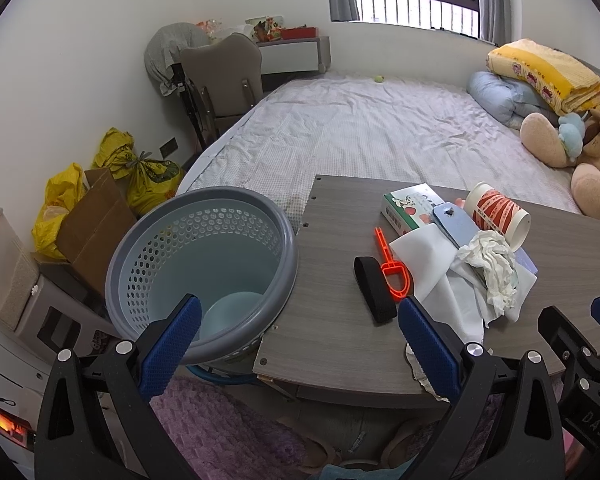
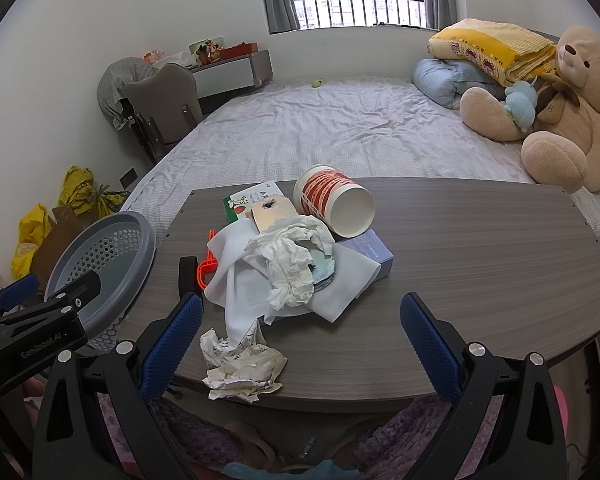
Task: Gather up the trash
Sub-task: 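Grasp the crumpled paper tissue on the table edge with the left gripper, then lift the paper tissue with the left gripper while the right gripper grasps the white tissue, then carry both tissues over the grey basket and open both grippers, then withdraw both grippers from the basket back toward the table, then grasp the red-patterned paper cup with the right gripper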
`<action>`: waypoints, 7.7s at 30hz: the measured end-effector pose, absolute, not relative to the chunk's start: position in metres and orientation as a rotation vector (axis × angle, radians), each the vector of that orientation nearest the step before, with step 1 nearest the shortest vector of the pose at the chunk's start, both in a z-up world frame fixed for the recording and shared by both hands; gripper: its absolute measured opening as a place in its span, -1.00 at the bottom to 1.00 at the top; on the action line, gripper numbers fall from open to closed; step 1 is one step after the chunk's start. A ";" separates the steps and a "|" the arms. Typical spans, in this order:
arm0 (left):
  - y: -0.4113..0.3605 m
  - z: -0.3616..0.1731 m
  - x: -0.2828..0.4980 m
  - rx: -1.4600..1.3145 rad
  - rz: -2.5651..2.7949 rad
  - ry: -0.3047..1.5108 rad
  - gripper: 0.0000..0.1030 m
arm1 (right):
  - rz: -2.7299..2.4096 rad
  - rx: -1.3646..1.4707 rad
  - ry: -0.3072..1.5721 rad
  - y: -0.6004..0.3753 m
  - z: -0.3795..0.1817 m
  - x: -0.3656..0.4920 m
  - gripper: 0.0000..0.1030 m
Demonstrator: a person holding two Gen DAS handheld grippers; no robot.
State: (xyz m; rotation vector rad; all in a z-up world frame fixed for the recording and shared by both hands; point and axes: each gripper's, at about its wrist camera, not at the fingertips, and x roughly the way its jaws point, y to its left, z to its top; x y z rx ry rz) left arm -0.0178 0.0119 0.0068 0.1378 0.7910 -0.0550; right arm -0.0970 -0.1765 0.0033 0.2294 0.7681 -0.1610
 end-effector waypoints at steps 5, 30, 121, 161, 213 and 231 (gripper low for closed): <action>0.011 -0.002 -0.019 0.148 -0.054 0.813 0.88 | -0.196 0.222 0.762 -0.190 0.001 -0.100 0.84; -0.074 -0.064 -0.042 0.143 -0.342 0.973 0.88 | -0.333 0.348 0.711 -0.278 -0.010 -0.135 0.84; 0.148 -0.031 0.040 -0.008 0.137 0.851 0.21 | 0.353 -0.021 0.830 -0.022 -0.011 0.039 -0.52; 0.216 -0.049 0.072 -0.107 0.219 0.919 0.78 | 0.476 -0.053 0.877 0.061 -0.021 0.088 0.29; 0.143 -0.020 0.032 -0.029 0.128 0.868 0.87 | 0.352 0.045 0.806 -0.027 -0.001 0.027 0.39; 0.058 -0.013 0.018 0.050 -0.009 0.848 0.87 | 0.192 0.133 0.771 -0.121 0.001 -0.018 0.40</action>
